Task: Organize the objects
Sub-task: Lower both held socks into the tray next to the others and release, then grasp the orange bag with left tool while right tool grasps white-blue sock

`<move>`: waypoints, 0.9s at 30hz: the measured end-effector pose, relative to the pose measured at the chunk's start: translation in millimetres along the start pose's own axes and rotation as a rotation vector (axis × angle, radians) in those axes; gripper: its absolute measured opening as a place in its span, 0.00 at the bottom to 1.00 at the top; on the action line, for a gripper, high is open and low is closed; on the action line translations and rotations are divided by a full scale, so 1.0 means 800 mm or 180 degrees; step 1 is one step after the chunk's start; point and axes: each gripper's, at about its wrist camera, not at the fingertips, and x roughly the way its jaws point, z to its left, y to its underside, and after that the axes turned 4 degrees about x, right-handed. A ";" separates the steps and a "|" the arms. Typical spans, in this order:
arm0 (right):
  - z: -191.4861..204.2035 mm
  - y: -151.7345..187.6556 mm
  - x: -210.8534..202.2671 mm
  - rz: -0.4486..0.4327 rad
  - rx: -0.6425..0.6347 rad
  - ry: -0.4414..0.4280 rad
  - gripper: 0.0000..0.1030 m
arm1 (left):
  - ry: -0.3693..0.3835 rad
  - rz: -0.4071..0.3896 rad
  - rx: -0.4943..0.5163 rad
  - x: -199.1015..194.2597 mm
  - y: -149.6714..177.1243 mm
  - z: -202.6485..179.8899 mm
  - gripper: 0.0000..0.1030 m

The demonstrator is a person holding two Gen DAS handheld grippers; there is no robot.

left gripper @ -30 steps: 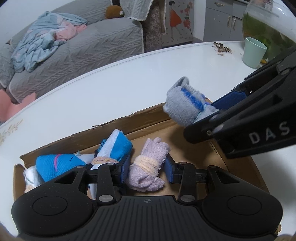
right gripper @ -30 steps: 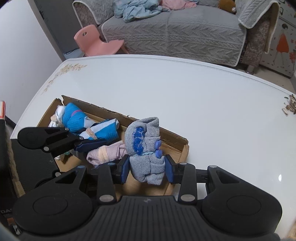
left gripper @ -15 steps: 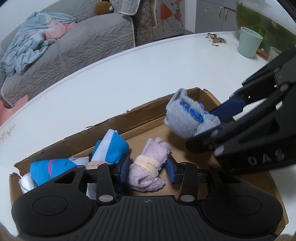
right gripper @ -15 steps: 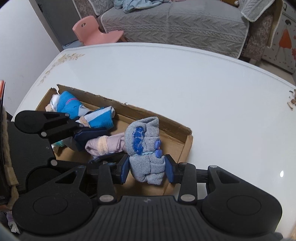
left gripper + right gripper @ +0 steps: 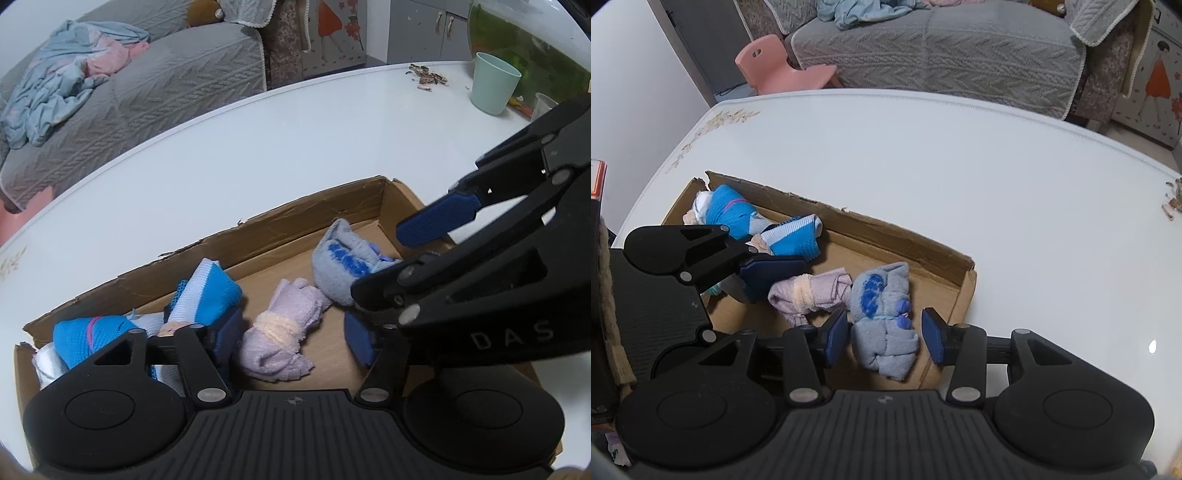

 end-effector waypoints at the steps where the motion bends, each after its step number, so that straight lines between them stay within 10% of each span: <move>1: 0.000 -0.001 -0.003 -0.0028 0.0004 -0.0005 0.42 | 0.0007 -0.0005 -0.0004 -0.002 0.000 0.000 0.69; 16: 0.004 0.012 -0.051 -0.0293 0.0065 0.0016 0.45 | -0.0157 -0.0194 0.0005 -0.080 0.012 -0.006 0.82; 27: 0.074 0.094 -0.101 -0.0309 -0.0428 -0.0202 0.50 | -0.0350 -0.0414 -0.0454 -0.216 0.133 0.045 0.87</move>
